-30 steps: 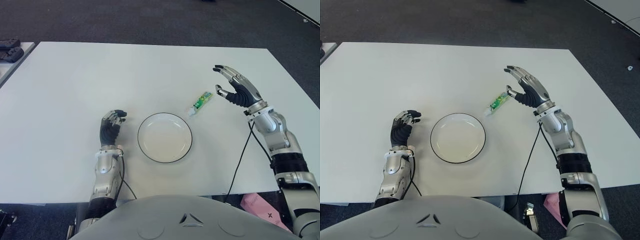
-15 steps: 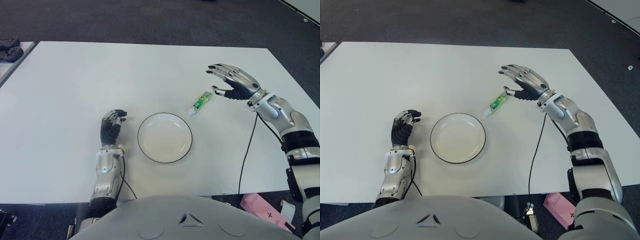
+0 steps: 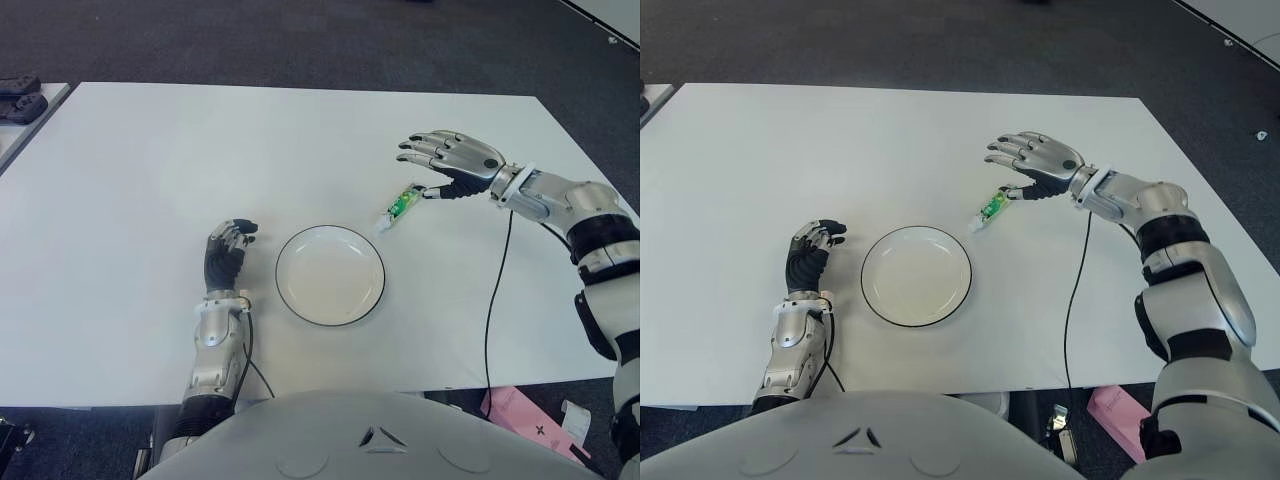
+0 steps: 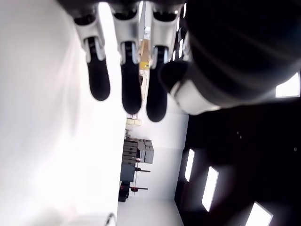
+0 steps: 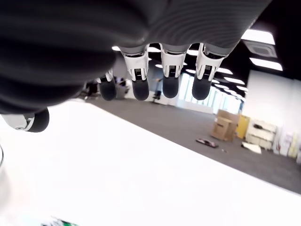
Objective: Put the toothpaste on the table into the plate.
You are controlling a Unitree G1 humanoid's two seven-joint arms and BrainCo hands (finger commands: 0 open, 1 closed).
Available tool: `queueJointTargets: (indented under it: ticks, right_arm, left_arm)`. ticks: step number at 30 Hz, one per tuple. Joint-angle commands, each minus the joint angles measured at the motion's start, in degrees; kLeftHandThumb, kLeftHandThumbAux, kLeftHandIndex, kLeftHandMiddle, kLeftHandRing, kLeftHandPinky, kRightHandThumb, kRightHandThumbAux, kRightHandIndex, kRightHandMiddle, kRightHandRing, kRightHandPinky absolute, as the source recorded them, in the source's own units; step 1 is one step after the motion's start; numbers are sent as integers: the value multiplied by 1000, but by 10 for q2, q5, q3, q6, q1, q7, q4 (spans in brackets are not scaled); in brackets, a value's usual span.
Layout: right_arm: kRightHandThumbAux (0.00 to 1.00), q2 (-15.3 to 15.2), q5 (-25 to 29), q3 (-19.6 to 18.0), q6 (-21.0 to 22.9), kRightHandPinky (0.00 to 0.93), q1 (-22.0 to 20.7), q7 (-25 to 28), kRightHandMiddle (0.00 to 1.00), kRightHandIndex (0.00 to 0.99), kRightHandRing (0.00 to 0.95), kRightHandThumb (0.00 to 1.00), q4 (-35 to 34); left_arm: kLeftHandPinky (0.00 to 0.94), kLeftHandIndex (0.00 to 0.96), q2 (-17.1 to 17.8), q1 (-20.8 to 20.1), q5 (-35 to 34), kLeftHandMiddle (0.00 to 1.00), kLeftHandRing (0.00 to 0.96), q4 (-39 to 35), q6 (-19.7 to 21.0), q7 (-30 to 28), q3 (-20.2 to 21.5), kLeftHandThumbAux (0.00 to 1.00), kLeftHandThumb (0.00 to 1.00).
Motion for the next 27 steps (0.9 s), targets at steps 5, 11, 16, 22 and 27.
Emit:
queueJointTargets:
  ticks: [5, 11, 16, 22, 27]
  right_arm:
    - [177, 14, -81, 104, 10, 0, -54, -104, 0, 0, 0, 481, 62]
    - [189, 27, -108, 153, 25, 0, -78, -149, 0, 0, 0, 495, 90]
    - [197, 36, -115, 183, 37, 0, -88, -170, 0, 0, 0, 505, 107]
    - [193, 49, -118, 212, 49, 0, -93, -181, 0, 0, 0, 503, 125]
    - [182, 57, -112, 229, 51, 0, -93, -175, 0, 0, 0, 491, 137]
  left_arm:
    - [367, 422, -26, 22, -8, 432, 375, 10, 21, 8, 2, 724, 711]
    - [366, 423, -27, 28, -4, 431, 375, 5, 22, 13, 0, 724, 713]
    - [365, 423, -27, 31, -4, 434, 376, -1, 27, 14, -2, 724, 713]
    - [356, 422, -25, 34, -4, 429, 368, -3, 27, 13, -4, 724, 710]
    - [362, 422, -26, 38, -2, 427, 367, -6, 25, 16, -4, 724, 711]
